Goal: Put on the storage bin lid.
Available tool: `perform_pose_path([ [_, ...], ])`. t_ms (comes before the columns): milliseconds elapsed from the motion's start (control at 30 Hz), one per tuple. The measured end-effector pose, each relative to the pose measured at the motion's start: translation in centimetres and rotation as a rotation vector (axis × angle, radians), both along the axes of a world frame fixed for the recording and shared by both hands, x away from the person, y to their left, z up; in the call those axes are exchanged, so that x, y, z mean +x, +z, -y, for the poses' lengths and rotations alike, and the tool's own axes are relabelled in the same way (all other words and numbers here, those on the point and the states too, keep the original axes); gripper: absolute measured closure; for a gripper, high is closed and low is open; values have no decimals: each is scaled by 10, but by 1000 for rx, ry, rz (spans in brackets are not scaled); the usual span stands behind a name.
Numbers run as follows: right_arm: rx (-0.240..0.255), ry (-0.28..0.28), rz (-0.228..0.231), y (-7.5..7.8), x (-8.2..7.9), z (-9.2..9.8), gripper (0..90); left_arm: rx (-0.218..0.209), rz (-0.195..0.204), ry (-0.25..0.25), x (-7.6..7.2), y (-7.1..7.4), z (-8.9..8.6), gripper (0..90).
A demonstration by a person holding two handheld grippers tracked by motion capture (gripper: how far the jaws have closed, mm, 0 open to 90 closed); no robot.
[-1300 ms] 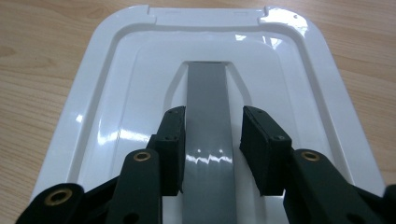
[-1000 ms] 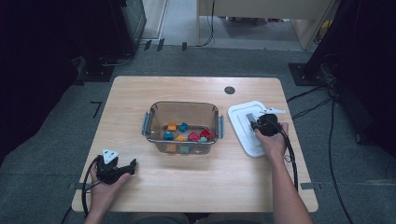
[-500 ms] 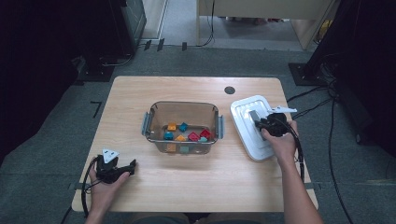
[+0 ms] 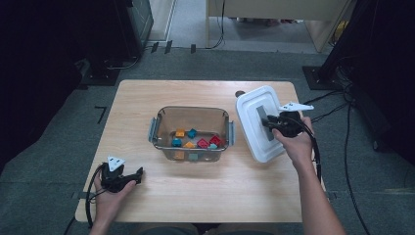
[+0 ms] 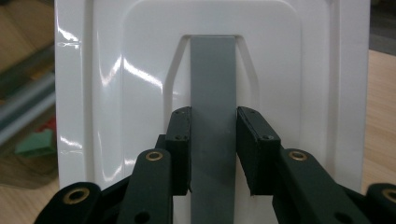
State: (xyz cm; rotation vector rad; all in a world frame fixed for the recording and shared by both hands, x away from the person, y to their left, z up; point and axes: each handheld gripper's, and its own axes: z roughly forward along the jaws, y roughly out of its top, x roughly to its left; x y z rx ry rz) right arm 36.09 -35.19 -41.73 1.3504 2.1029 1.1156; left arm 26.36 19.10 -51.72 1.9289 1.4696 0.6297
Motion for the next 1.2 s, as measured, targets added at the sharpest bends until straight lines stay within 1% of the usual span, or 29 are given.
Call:
perform_pose_path([
  [67,18,31,11,6,0,-5,683,0,1,0,0,0,0,138],
  [200,64,118,49,23,-1,-20,683,0,1,-1,0,0,0,136],
  [233,66,135,55,26,-1,-23,683,0,1,-1,0,0,0,135],
  [300,70,194,67,33,0,-32,683,0,2,-1,0,0,0,134],
  [333,72,213,70,35,0,-36,683,0,2,-1,0,0,0,134],
  [400,70,262,80,40,2,-47,683,0,2,-1,0,0,0,134],
  [467,71,308,81,43,4,-61,683,0,2,-2,0,0,0,134],
  [567,55,381,90,45,8,-86,683,0,2,-3,0,0,0,135],
  [633,40,420,96,45,10,-99,683,2,3,-4,0,0,0,134],
  [733,8,496,88,45,14,-122,683,3,3,-6,0,0,0,134],
  [767,-2,512,84,44,15,-127,683,0,3,-5,0,0,0,135],
  [800,-22,540,76,44,17,-136,683,0,3,-5,0,0,0,134],
  [833,-33,554,70,44,17,-141,683,1,3,-6,0,0,0,134],
  [900,-64,602,65,44,19,-154,683,0,3,-6,0,0,0,134],
  [933,-98,636,58,44,19,-164,683,0,3,-6,0,0,0,134],
  [967,-107,647,56,44,19,-167,683,1,2,-7,0,0,0,134],
  [1033,-154,679,51,43,20,-179,683,1,3,-8,0,0,0,134],
  [1067,-169,684,50,42,20,-184,683,1,3,-8,0,0,0,134],
  [1100,-168,689,46,42,21,-188,682,1,3,-8,0,0,0,134],
  [1133,-156,691,45,41,22,-191,681,1,3,-8,0,0,0,134],
  [1200,-148,677,45,40,23,-195,666,-1,4,-8,0,0,0,134],
])
